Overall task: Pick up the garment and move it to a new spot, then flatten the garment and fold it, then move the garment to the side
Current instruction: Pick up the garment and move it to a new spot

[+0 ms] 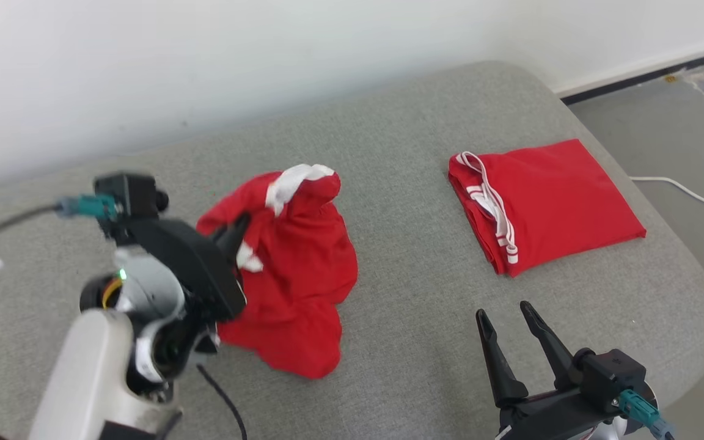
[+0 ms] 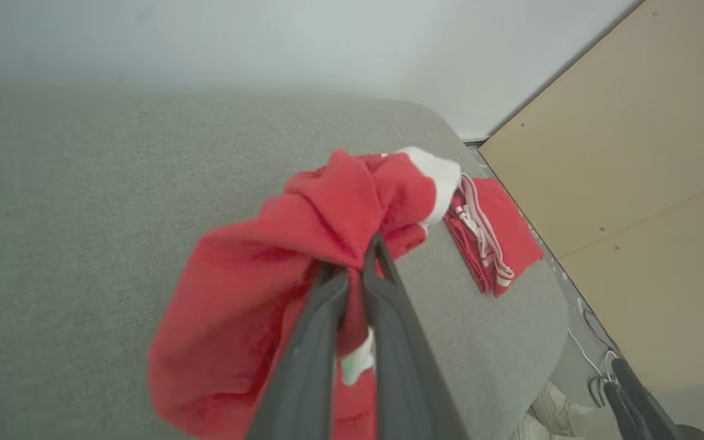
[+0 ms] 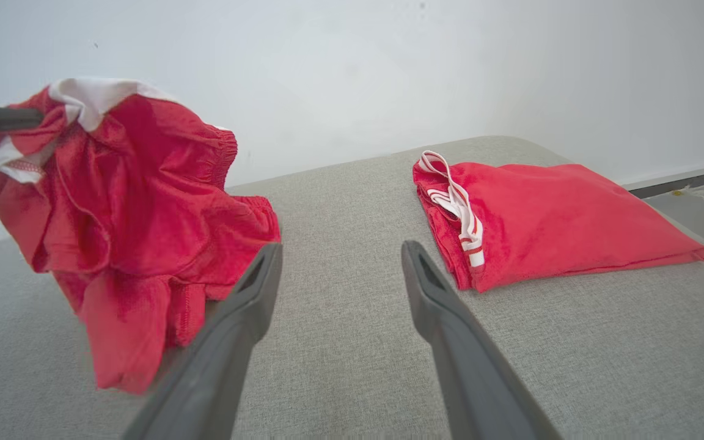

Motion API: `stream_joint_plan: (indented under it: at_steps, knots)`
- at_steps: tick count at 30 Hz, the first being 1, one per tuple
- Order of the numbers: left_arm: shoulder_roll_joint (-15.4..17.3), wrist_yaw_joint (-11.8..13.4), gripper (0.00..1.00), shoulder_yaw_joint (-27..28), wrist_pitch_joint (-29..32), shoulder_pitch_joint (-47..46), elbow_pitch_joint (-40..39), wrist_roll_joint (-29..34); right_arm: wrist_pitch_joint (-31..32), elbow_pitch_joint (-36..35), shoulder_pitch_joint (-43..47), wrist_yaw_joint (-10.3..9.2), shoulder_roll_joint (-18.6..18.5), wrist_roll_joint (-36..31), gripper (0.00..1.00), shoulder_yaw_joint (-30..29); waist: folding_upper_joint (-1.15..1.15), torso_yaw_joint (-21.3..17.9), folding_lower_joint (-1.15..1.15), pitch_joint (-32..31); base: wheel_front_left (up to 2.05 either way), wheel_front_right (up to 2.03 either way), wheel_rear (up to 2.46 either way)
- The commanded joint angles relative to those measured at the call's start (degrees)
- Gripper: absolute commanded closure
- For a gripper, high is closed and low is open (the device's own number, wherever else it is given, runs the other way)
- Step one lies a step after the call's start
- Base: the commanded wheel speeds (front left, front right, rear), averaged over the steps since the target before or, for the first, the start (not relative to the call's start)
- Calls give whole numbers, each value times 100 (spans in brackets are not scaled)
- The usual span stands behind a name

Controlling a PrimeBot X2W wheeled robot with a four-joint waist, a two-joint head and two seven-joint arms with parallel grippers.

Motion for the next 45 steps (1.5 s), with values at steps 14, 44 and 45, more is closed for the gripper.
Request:
stream_joint_plan:
  at_steps: [14,44,45]
  knots:
    - [-398,-96,0,-43,-3022,1120,1157,790,76,-2,182,-14,10,-158,0,-427,0,619,0,-183,0,0,0]
    - [447,-5,0,334,-4816,3715,-254,1336,668,-534,663,-14,-824,-198,0,-1193,0,1921,0,-907,0,0,0]
    - [461,19,0,322,-4804,3732,-266,1364,671,-530,678,-14,-848,-173,0,-1179,0,1950,0,-919,0,0,0]
